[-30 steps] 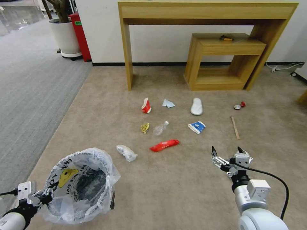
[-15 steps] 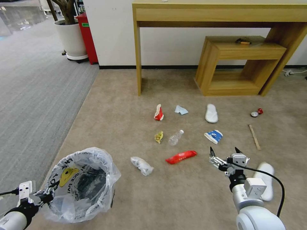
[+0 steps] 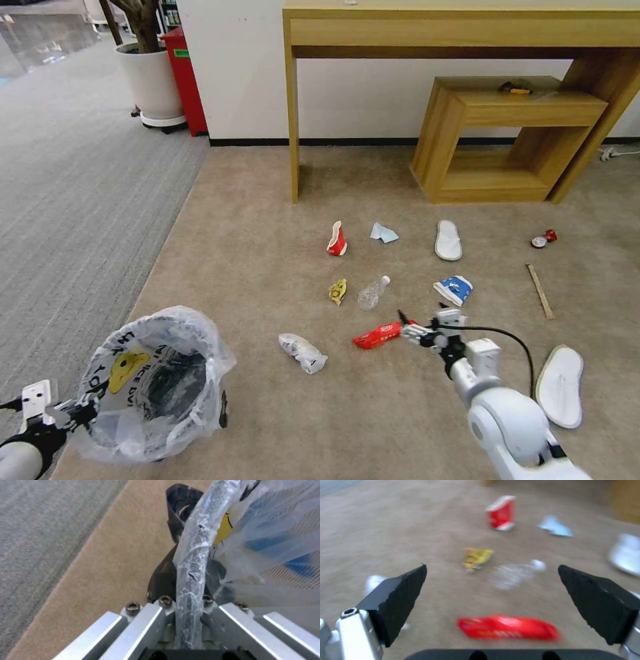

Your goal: Pick up the trash bin and place the garbage on the floor into it.

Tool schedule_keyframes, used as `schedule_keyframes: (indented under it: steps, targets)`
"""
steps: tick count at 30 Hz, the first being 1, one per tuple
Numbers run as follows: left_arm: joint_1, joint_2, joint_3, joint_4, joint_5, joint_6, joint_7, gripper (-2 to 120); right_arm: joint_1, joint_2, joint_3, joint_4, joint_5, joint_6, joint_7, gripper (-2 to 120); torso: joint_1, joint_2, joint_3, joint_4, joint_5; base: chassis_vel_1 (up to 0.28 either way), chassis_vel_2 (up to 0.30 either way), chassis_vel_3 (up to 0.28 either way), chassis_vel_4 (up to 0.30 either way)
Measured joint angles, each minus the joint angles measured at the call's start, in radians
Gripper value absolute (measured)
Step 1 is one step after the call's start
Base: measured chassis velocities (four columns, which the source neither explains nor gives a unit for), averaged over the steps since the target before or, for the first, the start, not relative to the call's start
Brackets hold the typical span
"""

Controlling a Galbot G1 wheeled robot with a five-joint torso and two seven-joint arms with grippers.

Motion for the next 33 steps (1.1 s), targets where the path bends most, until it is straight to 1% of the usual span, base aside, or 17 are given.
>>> schedule_keyframes:
  steps: [1, 4, 5, 6, 8, 9, 10, 12, 13, 14, 17, 18, 21, 27, 30, 32, 33]
  targets:
    - [0.0, 0.0, 0.0, 0.0, 0.0, 0.0, 0.0, 0, 0.0, 0.0, 0.0, 0.0, 0.0, 0.0, 0.0, 100, 0.0, 0.0, 0.0, 0.0, 0.0, 0.0, 0.0, 0.0, 0.0]
    - [-0.001, -0.021, -0.016, -0.018, -0.007, 0.0, -0.026, 0, 0.176, -0.019, -0.17, -0.145, 0.02, -0.003, -0.109, 100, 0.0, 0.0, 0.0, 0.0004, 0.0, 0.0, 0.0, 0.0, 0.0]
    - [-0.001, -0.021, -0.016, -0.018, -0.007, 0.0, -0.026, 0, 0.176, -0.019, -0.17, -0.145, 0.02, -0.003, -0.109, 100, 0.0, 0.0, 0.0, 0.0004, 0.0, 0.0, 0.0, 0.0, 0.0]
    - [0.0, -0.028, -0.018, -0.023, -0.007, 0.0, -0.031, 0, 0.211, -0.015, -0.214, -0.181, 0.021, -0.012, -0.119, 100, 0.0, 0.0, 0.0, 0.0005, -0.0003, 0.0, 0.0, 0.0, 0.0]
    - [0.0, -0.049, -0.019, -0.037, -0.005, 0.001, -0.042, 0, 0.313, 0.033, -0.354, -0.301, 0.043, -0.057, -0.132, 100, 0.0, 0.0, 0.0, 0.0, 0.0002, 0.0, 0.0, 0.0, 0.0]
    - [0.0, -0.049, -0.019, -0.037, -0.005, 0.001, -0.042, 0, 0.313, 0.033, -0.354, -0.301, 0.043, -0.057, -0.132, 100, 0.0, 0.0, 0.0, 0.0, 0.0002, 0.0, 0.0, 0.0, 0.0]
    - [0.0, -0.055, -0.019, -0.039, -0.003, 0.001, -0.046, 0, 0.345, 0.06, -0.389, -0.343, 0.049, -0.067, -0.132, 100, 0.0, 0.0, 0.0, 0.0, 0.0, 0.0, 0.0, 0.0, 0.0]
    - [0.0, -0.065, -0.019, -0.045, 0.0, 0.002, -0.058, 0, 0.423, 0.138, -0.467, -0.442, 0.044, -0.082, -0.147, 100, 0.0, 0.0, 0.0, 0.0003, 0.0001, 0.0, 0.0, 0.0, 0.0]
    - [0.001, -0.073, -0.02, -0.051, 0.0, 0.003, -0.064, 0, 0.476, 0.188, -0.502, -0.512, 0.008, -0.085, -0.169, 100, 0.0, 0.0, 0.0, 0.0008, 0.0001, 0.0, 0.0, 0.0, 0.0]
    - [0.001, -0.073, -0.02, -0.051, 0.0, 0.003, -0.064, 0, 0.476, 0.188, -0.502, -0.512, 0.008, -0.085, -0.169, 100, 0.0, 0.0, 0.0, 0.0008, 0.0001, 0.0, 0.0, 0.0, 0.0]
    - [0.008, -0.086, -0.026, -0.066, 0.0, 0.003, -0.076, 0, 0.552, 0.273, -0.557, -0.673, -0.1, -0.093, -0.189, 100, 0.0, 0.0, 0.0, 0.0005, 0.0001, 0.0, 0.0, 0.0, 0.0]
    - [0.008, -0.086, -0.026, -0.066, 0.0, 0.003, -0.076, 0, 0.552, 0.273, -0.557, -0.673, -0.1, -0.093, -0.189, 100, 0.0, 0.0, 0.0, 0.0005, 0.0001, 0.0, 0.0, 0.0, 0.0]
    - [0.013, -0.092, -0.026, -0.081, 0.001, 0.003, -0.085, 0, 0.58, 0.311, -0.59, -0.769, -0.13, -0.133, -0.181, 100, 0.0, 0.0, 0.0, 0.0001, -0.0002, 0.0, 0.0, 0.0, 0.0]
    - [0.012, -0.1, -0.021, -0.093, 0.003, 0.003, -0.097, 0, 0.596, 0.344, -0.6, -0.866, -0.145, -0.15, -0.174, 100, 0.0, 0.0, 0.0, 0.0001, -0.0002, 0.0, 0.0, 0.0, 0.0]
    - [0.012, -0.105, -0.019, -0.1, 0.004, 0.003, -0.102, 0, 0.605, 0.367, -0.592, -0.922, -0.143, -0.126, -0.175, 99, 0.0, 0.0, 0.0, 0.0001, -0.0002, 0.0, 0.0, 0.0, 0.0]
    - [0.012, -0.105, -0.019, -0.1, 0.004, 0.003, -0.102, 0, 0.606, 0.368, -0.592, -0.924, -0.142, -0.124, -0.175, 99, 0.0, 0.0, 0.0, 0.0001, -0.0002, 0.0, 0.0, 0.0, 0.0]
    - [0.013, -0.106, -0.019, -0.103, 0.004, 0.003, -0.103, 0, 0.609, 0.379, -0.586, -0.947, -0.137, -0.104, -0.176, 94, 0.0, 0.0, 0.0, 0.0001, -0.0001, 0.0, 0.0, 0.0, 0.0]
